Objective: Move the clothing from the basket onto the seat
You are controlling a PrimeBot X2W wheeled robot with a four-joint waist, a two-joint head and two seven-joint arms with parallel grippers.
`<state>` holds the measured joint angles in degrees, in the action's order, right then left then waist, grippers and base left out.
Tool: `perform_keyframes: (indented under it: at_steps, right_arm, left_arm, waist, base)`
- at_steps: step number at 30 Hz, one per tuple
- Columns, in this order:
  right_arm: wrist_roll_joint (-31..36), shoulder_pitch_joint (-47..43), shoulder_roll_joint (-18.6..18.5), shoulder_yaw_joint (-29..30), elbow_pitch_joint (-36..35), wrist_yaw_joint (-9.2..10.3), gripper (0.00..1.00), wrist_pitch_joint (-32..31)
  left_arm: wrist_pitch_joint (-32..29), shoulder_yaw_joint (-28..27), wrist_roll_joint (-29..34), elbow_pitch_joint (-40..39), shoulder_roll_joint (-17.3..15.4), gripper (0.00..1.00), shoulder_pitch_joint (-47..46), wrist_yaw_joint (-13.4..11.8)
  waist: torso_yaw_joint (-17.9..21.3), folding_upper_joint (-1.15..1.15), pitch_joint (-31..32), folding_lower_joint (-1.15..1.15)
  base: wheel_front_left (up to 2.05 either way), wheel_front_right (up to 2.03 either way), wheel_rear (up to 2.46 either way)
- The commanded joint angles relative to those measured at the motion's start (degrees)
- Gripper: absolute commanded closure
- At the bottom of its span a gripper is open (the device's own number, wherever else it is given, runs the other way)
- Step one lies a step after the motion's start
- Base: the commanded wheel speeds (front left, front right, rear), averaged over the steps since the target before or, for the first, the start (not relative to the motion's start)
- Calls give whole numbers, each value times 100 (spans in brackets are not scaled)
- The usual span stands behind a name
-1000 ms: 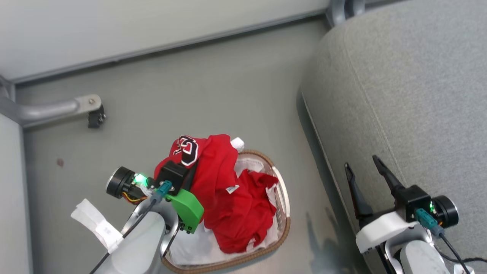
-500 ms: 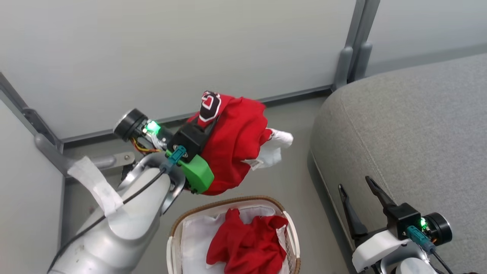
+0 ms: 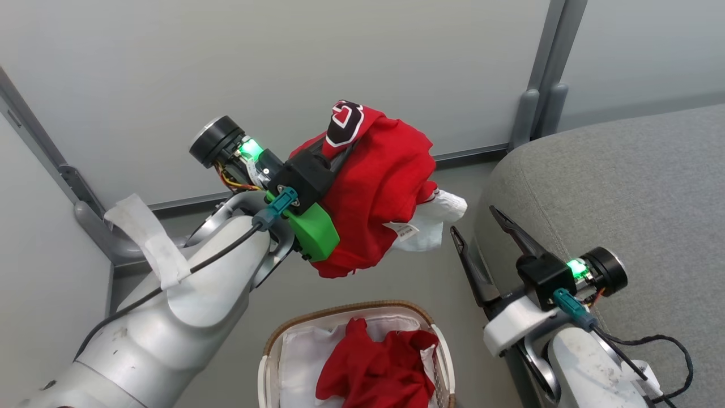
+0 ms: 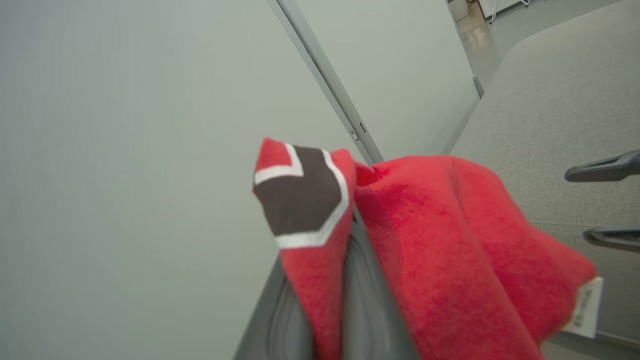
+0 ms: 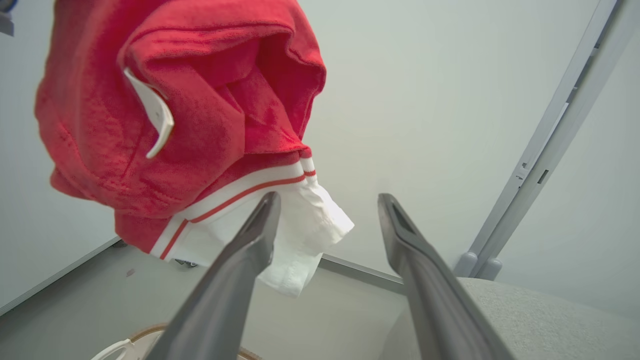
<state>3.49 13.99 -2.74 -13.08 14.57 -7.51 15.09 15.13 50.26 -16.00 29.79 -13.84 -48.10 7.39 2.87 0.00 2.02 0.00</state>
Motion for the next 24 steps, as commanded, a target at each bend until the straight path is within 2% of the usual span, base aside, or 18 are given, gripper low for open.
perform_keyframes:
  at_steps: [1,11,24]
  right_arm:
    - [93,167,-27,-50,93,4,0,12]
    - [402,1084,-42,-441,1346,4,0,9]
    - [-250,1907,-171,-1220,2089,4,0,8]
  left_arm:
    - [4,50,-49,-50,-37,100,-136,16]
    - [4,448,-191,-316,-44,100,-168,15]
    - [4,905,-468,-695,-94,100,-128,15]
  waist:
    - [-38,0,-21,0]
    - [-214,0,-59,0]
    - [-233,0,-81,0]
  base:
    - [0,0,0]
    - [0,0,0]
    - [0,0,0]
